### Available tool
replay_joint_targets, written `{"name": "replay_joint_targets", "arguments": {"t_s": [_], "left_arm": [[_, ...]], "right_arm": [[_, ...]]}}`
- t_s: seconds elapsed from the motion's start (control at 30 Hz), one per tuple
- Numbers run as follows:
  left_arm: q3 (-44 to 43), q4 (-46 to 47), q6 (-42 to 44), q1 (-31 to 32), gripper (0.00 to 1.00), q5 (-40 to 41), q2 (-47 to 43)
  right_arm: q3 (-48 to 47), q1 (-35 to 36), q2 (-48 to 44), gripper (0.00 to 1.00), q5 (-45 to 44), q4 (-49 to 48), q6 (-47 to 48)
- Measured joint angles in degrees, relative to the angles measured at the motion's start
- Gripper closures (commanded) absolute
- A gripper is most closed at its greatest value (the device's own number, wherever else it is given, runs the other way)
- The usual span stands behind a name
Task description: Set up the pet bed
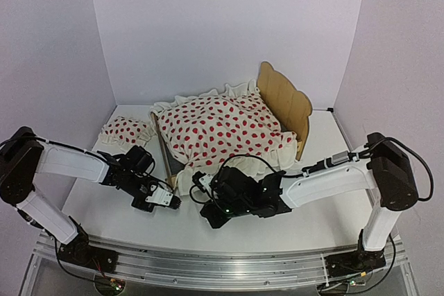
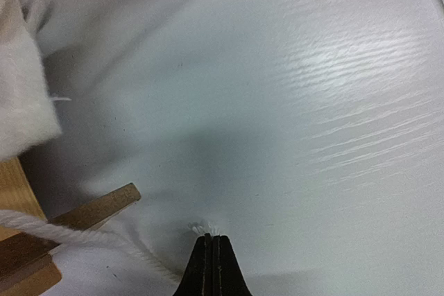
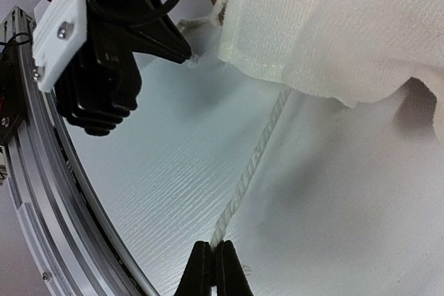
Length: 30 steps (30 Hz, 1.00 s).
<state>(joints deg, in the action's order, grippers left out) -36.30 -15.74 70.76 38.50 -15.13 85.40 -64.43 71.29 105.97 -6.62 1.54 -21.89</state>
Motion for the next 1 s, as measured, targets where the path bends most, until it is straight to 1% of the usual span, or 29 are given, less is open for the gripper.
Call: {"name": "replay_joint_targets", "arguments": {"t_s": [0.1, 0.17, 0.23, 0.3, 0.47, 0.6, 0.73, 0.87, 1.0], "left_arm": [[-3.8, -6.9, -3.0, 0.0, 1.0, -5.1, -2.8], [-7.8, -9.5, -5.4, 0.6, 1.0, -9.4, -5.6], [-12.6, -11.0, -9.0, 1.7, 1.0, -13.7, -8.4], [-16.5, -11.9, -12.1, 2.5, 1.0, -16.9, -9.5], [-28.5, -13.0, -24.2, 3.1, 1.0, -23.4, -8.5], [-35.2, -10.6, -34.3, 2.6, 1.0, -25.2, -7.5], [-40.0, -6.9, -41.5, 1.3, 1.0, -23.3, -6.9], [-44.4, -5.4, -44.8, -0.2, 1.0, -21.6, -6.5], [-44.4, -5.6, -46.6, -0.2, 1.0, -23.9, -6.5]], "right_arm": [[0.5, 0.0, 0.0, 1.0, 0.5, -0.2, -1.0], [1.0, 0.0, 0.0, 1.0, 0.6, -0.2, -1.5], [1.4, 0.0, 0.0, 1.0, 0.6, -0.2, -2.1], [1.8, 0.0, 0.0, 1.0, 0.6, -0.2, -2.5], [2.4, 0.0, 0.0, 1.0, 0.6, -0.4, -3.4], [3.8, -0.6, 0.0, 1.0, 0.7, -0.9, -4.7], [5.3, -1.5, 0.9, 1.0, 0.8, -1.3, -6.3], [5.5, -1.5, 3.3, 1.0, 1.8, -2.0, -7.8], [5.3, -1.5, 4.3, 1.0, 3.7, -2.0, -8.4]]}}
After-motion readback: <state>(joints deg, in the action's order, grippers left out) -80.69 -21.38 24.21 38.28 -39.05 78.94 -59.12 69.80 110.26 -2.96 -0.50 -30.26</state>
